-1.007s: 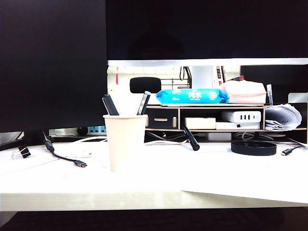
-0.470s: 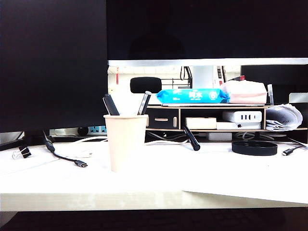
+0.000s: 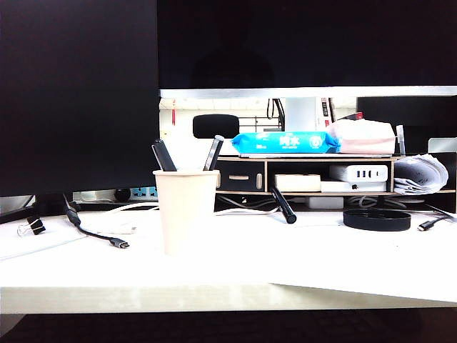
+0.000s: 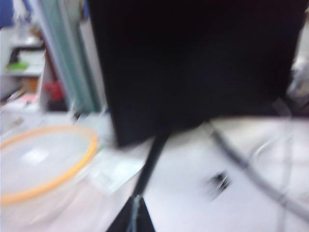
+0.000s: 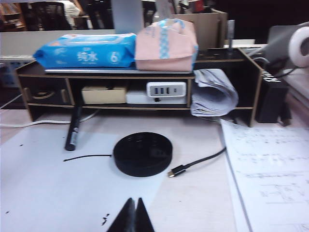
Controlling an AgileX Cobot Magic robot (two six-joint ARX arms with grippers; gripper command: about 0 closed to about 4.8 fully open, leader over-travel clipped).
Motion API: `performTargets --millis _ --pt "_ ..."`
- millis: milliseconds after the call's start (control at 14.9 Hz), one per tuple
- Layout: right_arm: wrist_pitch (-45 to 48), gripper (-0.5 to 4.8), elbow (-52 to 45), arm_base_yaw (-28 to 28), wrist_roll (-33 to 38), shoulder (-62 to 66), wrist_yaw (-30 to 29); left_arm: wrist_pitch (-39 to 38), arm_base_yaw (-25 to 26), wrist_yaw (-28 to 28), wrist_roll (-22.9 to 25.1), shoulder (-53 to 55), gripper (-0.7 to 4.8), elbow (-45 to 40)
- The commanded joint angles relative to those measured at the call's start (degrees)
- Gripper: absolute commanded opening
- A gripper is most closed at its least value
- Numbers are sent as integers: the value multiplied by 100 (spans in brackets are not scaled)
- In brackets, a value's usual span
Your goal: Pick up the marker from the paper cup and put it on the table.
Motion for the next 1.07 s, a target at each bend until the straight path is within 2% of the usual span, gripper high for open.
performTargets --millis 67,268,336,470,1074 --pt "144 -1 13 4 13 0 -72 264 7 256 11 -2 -5 2" --pt "142 -1 13 4 55 0 -179 131 7 610 -151 -2 -5 2" --pt "142 -1 13 4 55 0 -195 -181 7 1003 -105 -2 -5 2" --pt "142 -1 13 4 55 0 -195 -492 7 859 24 -2 -5 2" --pt "140 0 13 7 55 0 -225 -153 9 538 649 -2 -5 0"
